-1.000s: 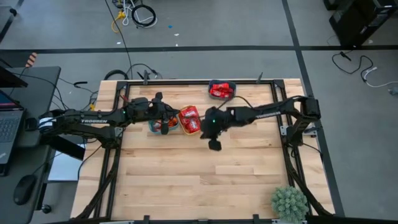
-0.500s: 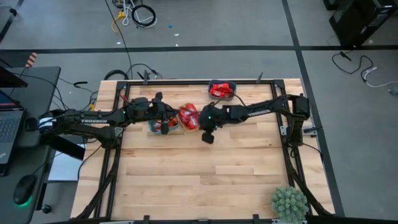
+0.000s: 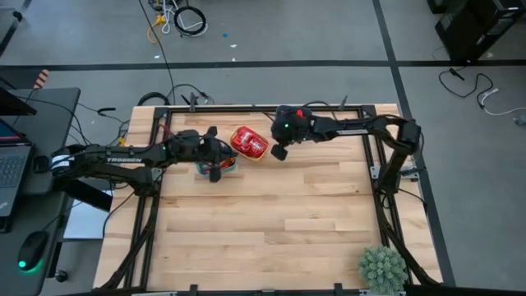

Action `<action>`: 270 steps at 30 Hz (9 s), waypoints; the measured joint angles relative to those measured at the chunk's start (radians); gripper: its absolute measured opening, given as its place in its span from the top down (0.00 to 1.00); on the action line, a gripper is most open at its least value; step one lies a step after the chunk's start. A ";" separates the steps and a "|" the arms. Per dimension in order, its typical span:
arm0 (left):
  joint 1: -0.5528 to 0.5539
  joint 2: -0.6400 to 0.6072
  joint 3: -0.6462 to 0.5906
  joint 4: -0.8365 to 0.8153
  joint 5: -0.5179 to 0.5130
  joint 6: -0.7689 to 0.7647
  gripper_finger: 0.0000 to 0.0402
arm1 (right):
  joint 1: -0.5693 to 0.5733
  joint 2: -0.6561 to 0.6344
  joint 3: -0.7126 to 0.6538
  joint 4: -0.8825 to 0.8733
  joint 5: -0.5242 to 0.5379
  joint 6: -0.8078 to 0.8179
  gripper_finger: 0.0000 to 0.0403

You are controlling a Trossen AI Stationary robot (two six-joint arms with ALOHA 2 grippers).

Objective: Sort candy
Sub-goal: Adjust the colored bins aligned together, then return to Home Position

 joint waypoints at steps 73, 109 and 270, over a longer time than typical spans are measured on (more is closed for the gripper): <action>0.180 0.290 0.041 -0.277 -0.502 -0.135 1.00 | 0.083 0.180 0.029 0.373 -0.137 0.047 1.00; 0.195 0.212 0.041 -0.327 -0.274 -0.159 1.00 | -0.051 0.223 0.153 0.156 -0.008 0.069 1.00; -0.019 -0.711 -0.384 0.072 -0.083 -0.210 1.00 | -0.199 -1.348 -1.115 0.539 -0.328 -0.057 1.00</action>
